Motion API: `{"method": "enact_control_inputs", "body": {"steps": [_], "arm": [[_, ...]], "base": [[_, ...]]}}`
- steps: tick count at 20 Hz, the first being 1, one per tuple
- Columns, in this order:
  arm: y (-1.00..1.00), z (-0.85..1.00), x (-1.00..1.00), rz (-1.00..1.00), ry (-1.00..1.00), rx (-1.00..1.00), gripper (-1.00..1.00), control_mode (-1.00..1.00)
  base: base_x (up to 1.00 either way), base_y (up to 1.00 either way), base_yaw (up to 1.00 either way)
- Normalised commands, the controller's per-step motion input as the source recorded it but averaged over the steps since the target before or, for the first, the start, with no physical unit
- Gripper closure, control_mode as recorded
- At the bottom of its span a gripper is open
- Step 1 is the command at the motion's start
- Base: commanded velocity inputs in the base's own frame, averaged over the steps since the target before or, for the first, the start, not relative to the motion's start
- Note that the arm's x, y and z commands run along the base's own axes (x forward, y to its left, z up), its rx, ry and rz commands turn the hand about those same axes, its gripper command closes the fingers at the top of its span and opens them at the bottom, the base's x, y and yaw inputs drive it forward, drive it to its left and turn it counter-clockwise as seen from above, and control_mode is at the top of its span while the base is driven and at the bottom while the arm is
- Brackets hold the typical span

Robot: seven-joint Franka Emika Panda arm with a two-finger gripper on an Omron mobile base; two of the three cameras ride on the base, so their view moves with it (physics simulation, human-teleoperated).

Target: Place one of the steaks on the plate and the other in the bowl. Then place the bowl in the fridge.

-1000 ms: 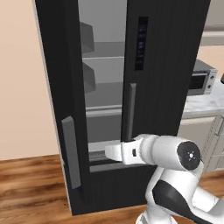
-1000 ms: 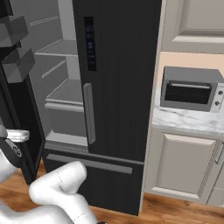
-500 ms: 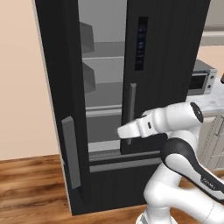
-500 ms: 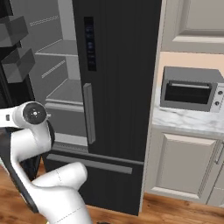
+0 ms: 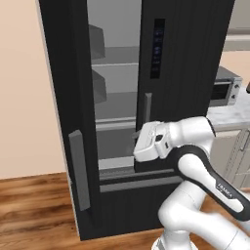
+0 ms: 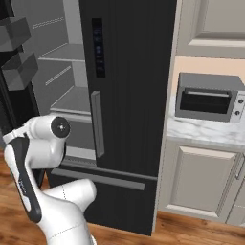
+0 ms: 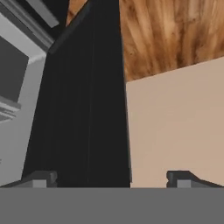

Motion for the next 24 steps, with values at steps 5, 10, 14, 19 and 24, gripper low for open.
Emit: {"method": "enact_control_inputs", "body": {"steps": [5, 10, 14, 19, 24], "arm": [[0.31, 0.00, 0.00, 0.08, -0.05, 0.01, -1.00, -1.00], [0.21, -0.06, 0.24, 0.13, 0.00, 0.04, -1.00, -1.00], [0.00, -0.17, 0.66, 0.19, 0.00, 0.06, -1.00, -1.00], [0.14, -0.39, 0.75, 0.21, -0.02, 0.03, -1.00, -1.00], [0.53, -0.61, 0.64, 0.22, -0.11, 0.00, -1.00, -1.00]], "base": [[0.00, 0.00, 0.00], [0.00, 0.00, 0.00], [0.00, 0.00, 0.00], [0.00, 0.00, 0.00], [0.00, 0.00, 0.00]]}}
